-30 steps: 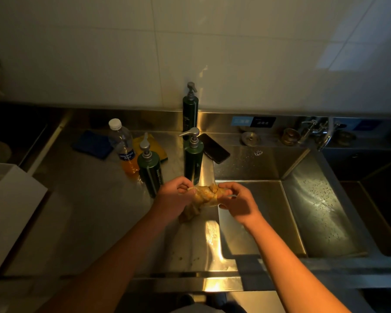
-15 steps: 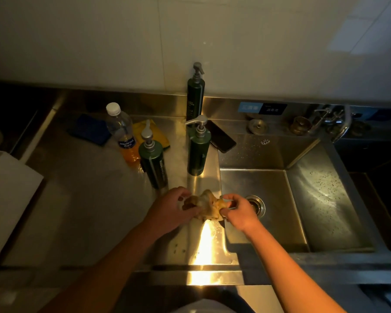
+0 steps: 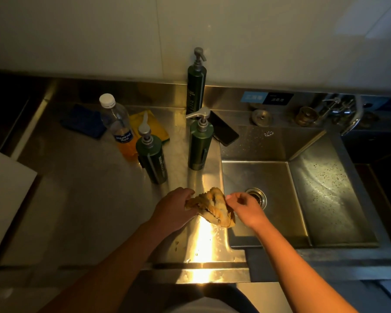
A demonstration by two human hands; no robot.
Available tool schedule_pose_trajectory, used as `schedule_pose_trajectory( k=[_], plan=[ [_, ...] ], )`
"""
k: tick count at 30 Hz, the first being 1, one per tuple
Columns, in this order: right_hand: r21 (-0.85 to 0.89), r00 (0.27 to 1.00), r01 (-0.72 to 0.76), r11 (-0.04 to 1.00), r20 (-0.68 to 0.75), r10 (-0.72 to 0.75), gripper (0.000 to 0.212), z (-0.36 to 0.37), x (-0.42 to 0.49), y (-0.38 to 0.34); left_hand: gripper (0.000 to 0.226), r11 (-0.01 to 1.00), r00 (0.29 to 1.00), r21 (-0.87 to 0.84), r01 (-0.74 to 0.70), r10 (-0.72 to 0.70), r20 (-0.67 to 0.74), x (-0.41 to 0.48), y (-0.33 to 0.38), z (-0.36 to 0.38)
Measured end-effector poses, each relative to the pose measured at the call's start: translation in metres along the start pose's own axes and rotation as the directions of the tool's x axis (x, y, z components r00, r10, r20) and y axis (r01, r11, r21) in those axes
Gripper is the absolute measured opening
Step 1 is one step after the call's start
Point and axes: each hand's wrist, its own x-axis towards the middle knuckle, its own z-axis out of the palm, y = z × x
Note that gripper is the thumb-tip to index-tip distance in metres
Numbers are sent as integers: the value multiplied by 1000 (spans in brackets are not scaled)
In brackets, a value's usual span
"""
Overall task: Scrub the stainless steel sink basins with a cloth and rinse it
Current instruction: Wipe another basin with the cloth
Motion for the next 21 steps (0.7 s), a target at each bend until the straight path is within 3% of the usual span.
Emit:
schedule_pose_trajectory(
  k=[6,11,17,19,21],
  plan=[
    [-124,997,-18,992,66,26,36,6,2,4,41,997,999,64,31,-31,-10,10,-1,1],
    [-164,1000,0,986,1,0,24,9,7,19,28,992,1000,124,22,-24,18,12,-3,2],
    [-154,996,70,986,-40,-77,9,10,5,22,14,989,991,-95,116,-109,77,17,-7,3],
    [-112,988,139,984,-48,-145,11,10,2,20,4,977,990,-163,134,-123,74,19,-5,3],
    [-59,983,182,982,-13,-183,21,9,-1,16,13,968,989,-213,133,-117,87,21,-1,5]
  ],
)
